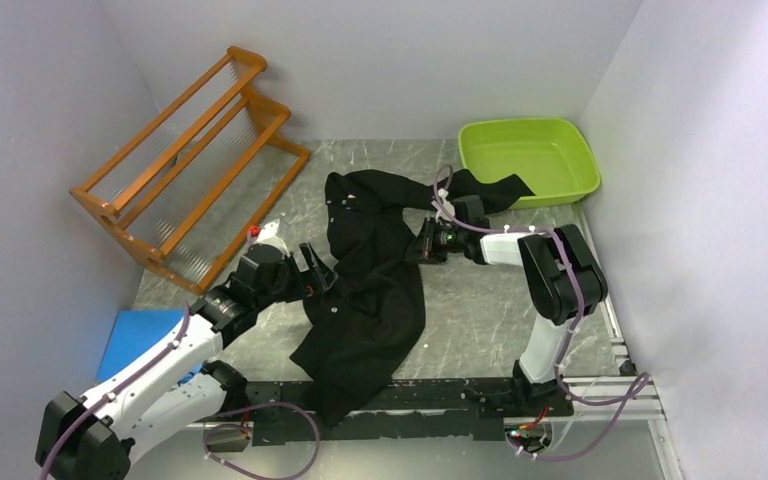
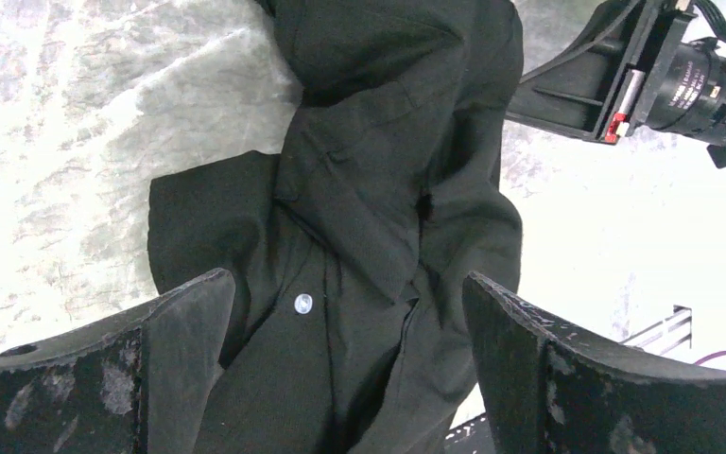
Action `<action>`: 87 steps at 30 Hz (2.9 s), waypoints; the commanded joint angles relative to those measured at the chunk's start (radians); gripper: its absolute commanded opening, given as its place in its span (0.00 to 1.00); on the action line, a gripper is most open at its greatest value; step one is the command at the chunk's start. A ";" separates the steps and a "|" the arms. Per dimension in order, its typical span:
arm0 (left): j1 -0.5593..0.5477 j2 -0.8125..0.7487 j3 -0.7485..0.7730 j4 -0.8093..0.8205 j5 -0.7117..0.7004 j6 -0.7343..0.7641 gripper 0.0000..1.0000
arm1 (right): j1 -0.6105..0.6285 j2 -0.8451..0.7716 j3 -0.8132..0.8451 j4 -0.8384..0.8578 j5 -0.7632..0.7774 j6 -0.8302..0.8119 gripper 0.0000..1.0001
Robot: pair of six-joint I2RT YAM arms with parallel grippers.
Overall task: Pin the brooch onto the clothing
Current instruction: Flatten out the clothes at the center of the board.
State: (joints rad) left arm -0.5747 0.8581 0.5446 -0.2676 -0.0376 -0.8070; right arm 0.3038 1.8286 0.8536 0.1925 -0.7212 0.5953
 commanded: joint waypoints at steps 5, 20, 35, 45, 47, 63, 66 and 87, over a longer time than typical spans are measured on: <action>0.015 -0.003 0.007 0.023 0.017 0.007 0.96 | 0.006 -0.251 0.022 -0.086 0.049 -0.076 0.00; 0.039 0.151 0.016 0.118 0.094 0.025 0.96 | -0.124 -1.109 -0.289 -0.526 0.519 -0.038 0.00; 0.032 0.470 0.100 0.143 0.203 0.158 0.96 | -0.117 -0.837 -0.207 -0.288 0.338 -0.184 1.00; 0.016 0.491 0.044 0.180 0.210 0.120 0.21 | 0.132 -0.380 0.122 -0.295 0.528 -0.347 0.98; 0.017 0.479 0.033 0.187 0.210 0.111 0.07 | 0.150 -0.310 0.169 -0.307 0.539 -0.364 0.98; 0.016 -0.050 0.001 -0.079 0.041 0.000 0.03 | 0.127 -0.386 0.258 -0.371 0.458 -0.292 0.00; 0.016 -0.138 0.019 -0.182 -0.006 -0.016 0.03 | 0.097 -0.559 0.160 -0.381 0.464 -0.250 0.00; 0.018 -0.066 0.192 -0.290 -0.116 0.143 0.94 | 0.008 -1.144 -0.334 -0.587 0.588 0.020 0.88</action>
State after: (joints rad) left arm -0.5568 0.6346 0.6197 -0.6895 -0.2050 -0.8040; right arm 0.3359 0.6262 0.4610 -0.4633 -0.1551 0.6254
